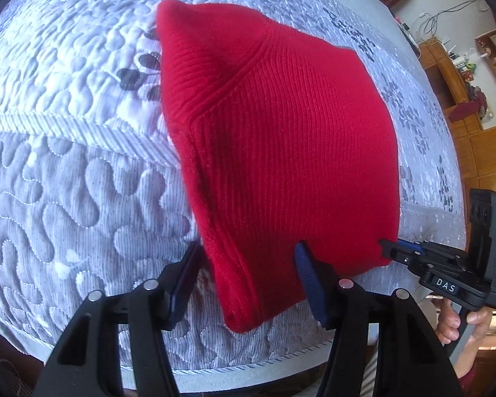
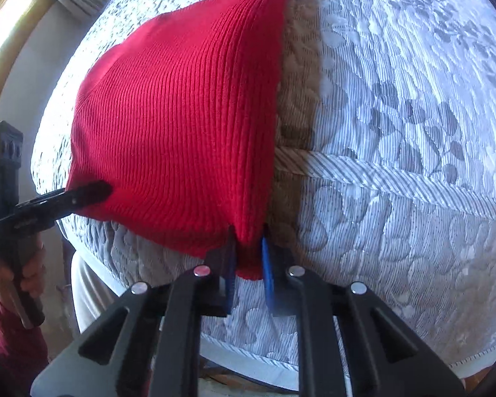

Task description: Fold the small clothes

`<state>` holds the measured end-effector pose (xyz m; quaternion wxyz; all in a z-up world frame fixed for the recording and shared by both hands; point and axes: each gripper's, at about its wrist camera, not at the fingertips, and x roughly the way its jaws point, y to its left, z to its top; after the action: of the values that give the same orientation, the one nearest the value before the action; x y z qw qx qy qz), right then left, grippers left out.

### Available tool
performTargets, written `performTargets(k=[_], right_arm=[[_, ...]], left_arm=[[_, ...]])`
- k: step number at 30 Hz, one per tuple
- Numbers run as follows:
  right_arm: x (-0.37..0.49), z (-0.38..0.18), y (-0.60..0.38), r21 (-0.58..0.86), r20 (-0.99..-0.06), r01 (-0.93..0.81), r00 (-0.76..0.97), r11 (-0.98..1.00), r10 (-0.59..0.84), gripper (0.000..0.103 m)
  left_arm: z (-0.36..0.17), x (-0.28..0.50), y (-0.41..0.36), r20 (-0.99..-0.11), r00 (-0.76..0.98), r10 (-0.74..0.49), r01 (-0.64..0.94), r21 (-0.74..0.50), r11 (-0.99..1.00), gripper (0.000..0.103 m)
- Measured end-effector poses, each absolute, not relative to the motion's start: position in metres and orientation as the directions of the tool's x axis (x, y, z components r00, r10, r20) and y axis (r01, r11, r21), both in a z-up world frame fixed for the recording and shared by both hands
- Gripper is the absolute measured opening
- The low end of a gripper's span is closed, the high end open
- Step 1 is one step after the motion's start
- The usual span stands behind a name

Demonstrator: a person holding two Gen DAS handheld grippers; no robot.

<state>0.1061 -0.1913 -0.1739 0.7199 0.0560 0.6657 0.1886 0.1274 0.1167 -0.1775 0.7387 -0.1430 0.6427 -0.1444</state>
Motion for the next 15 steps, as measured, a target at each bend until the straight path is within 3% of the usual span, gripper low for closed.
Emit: performTargets(k=[4, 11, 15], right_arm=[[0.106, -0.168, -0.190, 0.320, -0.939, -0.223, 0.051, 0.921, 0.339, 0.017], [0.101, -0.148, -0.184, 0.327, -0.931, -0.241, 0.085, 0.914, 0.356, 0.039], [0.100, -0.155, -0.174, 0.232, -0.957, -0.259, 0.112, 0.938, 0.268, 0.039]], left_arm=[[-0.168, 0.128, 0.125, -0.904, 0.151, -0.401, 0.012, -0.404, 0.915, 0.059], [-0.156, 0.124, 0.114, -0.910, 0.180, -0.373, 0.064, -0.368, 0.928, 0.062], [-0.170, 0.121, 0.103, -0.928, 0.175, -0.328, 0.098, -0.316, 0.944, 0.064]])
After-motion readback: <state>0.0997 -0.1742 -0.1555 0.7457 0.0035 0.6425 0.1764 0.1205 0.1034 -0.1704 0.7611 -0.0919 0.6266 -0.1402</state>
